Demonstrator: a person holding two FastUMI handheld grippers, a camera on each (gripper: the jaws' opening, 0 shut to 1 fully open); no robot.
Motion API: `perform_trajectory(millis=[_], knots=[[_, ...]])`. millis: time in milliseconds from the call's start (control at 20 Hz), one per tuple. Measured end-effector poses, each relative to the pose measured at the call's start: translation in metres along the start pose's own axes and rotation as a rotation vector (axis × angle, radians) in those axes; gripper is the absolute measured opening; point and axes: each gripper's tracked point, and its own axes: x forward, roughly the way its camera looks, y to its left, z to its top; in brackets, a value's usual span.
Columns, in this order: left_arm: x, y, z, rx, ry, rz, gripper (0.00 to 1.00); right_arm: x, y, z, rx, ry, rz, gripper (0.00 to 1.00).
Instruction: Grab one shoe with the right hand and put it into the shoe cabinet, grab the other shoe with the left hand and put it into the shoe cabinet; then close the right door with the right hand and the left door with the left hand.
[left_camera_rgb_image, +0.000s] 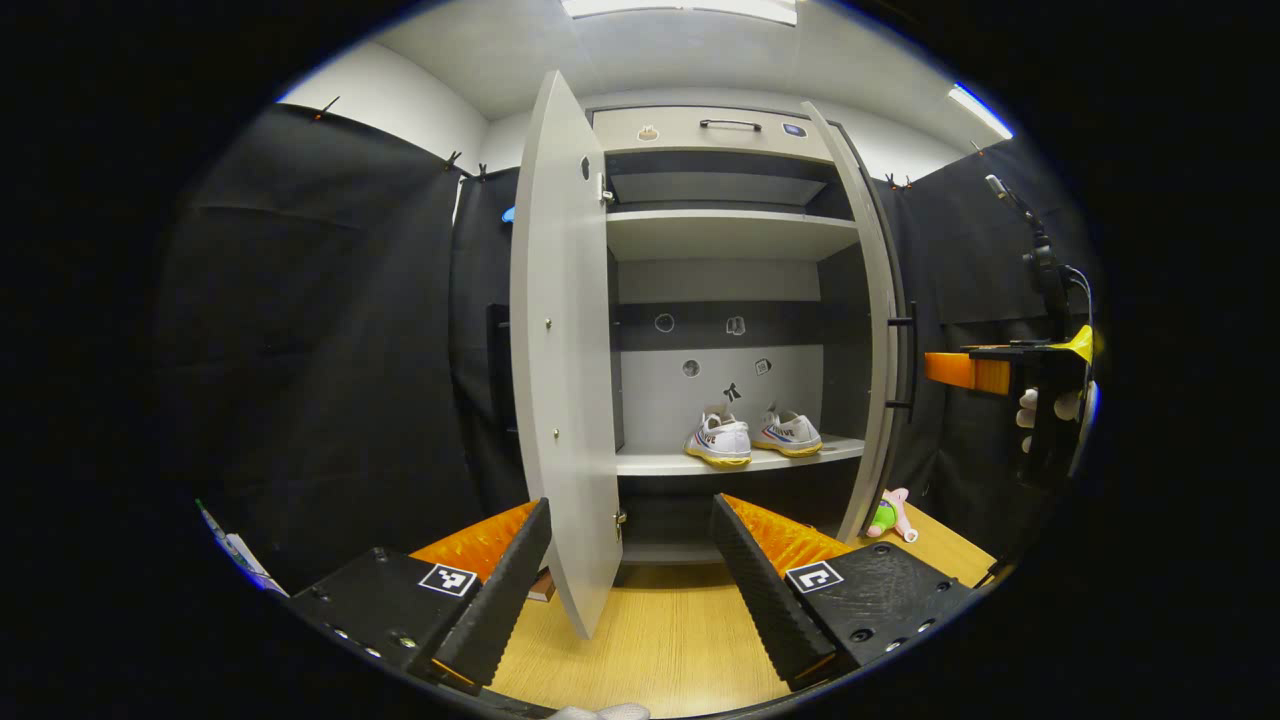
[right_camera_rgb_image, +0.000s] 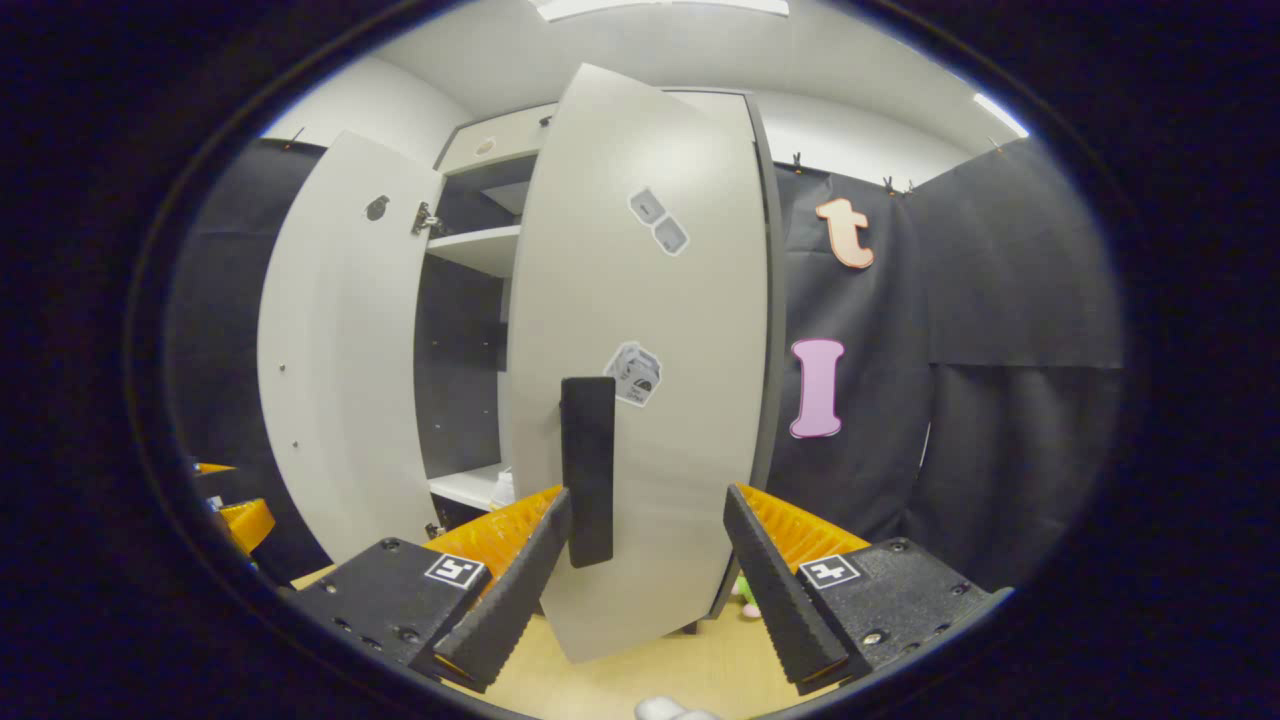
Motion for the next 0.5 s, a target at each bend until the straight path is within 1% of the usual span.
perform_trajectory(millis=[50,150,200,250,400,500], knots=[[0.000,0.003,0.000,-0.002,-0.001,0.000,1.00,-0.003,0.004,-0.001,0.003,0.000,0.002,0.99],[0.002,0.009,0.001,-0.001,-0.004,-0.003,1.00,-0.011,0.011,-0.002,0.018,0.017,0.009,0.99],[0.004,0.012,0.001,0.001,-0.004,-0.003,0.96,-0.016,0.015,-0.002,0.026,0.021,0.014,0.99],[0.006,0.018,0.001,0.002,-0.005,-0.001,0.96,-0.020,0.020,-0.001,0.031,0.021,0.017,1.00],[0.013,0.041,0.004,0.011,-0.016,0.022,0.96,-0.036,0.033,-0.006,0.031,0.034,0.022,0.99],[0.019,0.060,0.009,0.027,-0.027,0.046,0.96,-0.048,0.046,-0.012,0.043,0.044,0.038,0.99]])
